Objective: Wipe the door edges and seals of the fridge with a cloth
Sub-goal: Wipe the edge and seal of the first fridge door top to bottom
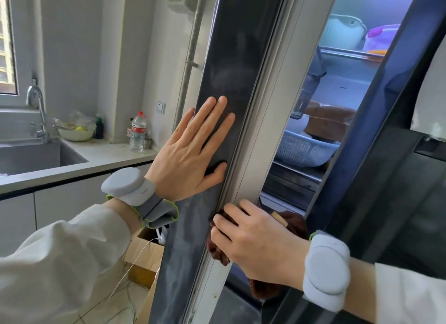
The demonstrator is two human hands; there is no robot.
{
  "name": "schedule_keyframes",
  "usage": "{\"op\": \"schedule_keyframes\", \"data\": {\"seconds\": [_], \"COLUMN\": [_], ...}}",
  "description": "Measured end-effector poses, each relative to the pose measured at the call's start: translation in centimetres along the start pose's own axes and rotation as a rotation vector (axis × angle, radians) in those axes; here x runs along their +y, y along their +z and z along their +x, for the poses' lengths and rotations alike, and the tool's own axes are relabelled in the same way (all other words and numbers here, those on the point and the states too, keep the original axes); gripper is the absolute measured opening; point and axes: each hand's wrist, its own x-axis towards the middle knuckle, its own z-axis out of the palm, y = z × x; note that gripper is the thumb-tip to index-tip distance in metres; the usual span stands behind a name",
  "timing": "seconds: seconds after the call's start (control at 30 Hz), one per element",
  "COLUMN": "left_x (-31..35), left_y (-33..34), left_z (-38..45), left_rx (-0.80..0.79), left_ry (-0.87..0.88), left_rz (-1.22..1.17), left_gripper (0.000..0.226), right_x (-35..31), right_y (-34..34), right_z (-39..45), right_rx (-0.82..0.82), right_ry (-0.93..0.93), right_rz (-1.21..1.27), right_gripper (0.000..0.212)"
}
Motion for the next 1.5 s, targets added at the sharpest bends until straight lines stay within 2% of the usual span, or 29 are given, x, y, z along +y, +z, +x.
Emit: {"op": "schedule_keyframes", "data": {"seconds": [0.13,0.27,0.37,0.63,0.77,0.93,1.07,1.13,1.3,1.5], "left_x": [0.1,0.8,1.9,3.0,3.1,3.2,3.2,3.1,2.9,2.9], "left_y": [-0.1,0.2,0.9,1.8,1.8,1.8,1.8,1.9,1.9,2.5], "left_z": [0.0,-0.8,-2.4,-4.9,-5.3,-5.8,-5.8,-5.8,-6.0,-9.1], "left_rx": [-0.025,-0.019,-0.021,-0.046,-0.059,-0.073,-0.067,-0.070,-0.061,-0.092], "left_ry": [-0.010,-0.075,-0.128,-0.139,-0.120,-0.097,-0.091,-0.090,-0.096,-0.020], "left_rz": [0.016,-0.034,-0.077,-0.126,-0.140,-0.122,-0.107,-0.103,-0.126,-0.132], "left_gripper": [0.070,0.066,0.064,0.068,0.076,0.076,0.074,0.075,0.077,0.070], "right_x": [0.9,5.2,7.4,5.6,2.7,-2.3,-2.3,-1.1,2.7,1.5], "right_y": [-0.5,-2.4,-2.7,1.0,2.7,5.4,4.5,3.2,0.4,2.4], "right_z": [-0.6,-1.2,-1.4,-1.2,-1.9,-3.2,-3.5,-3.2,-1.0,-0.8], "right_rx": [0.050,0.266,0.348,0.502,0.470,0.290,0.207,0.221,0.399,0.477], "right_ry": [0.043,0.188,0.244,0.372,0.377,0.299,0.235,0.230,0.441,0.482], "right_rz": [0.051,-0.033,-0.133,-0.147,-0.083,-0.011,0.007,0.016,0.000,-0.068], "right_gripper": [0.028,0.031,0.033,0.027,0.026,0.029,0.032,0.031,0.033,0.032]}}
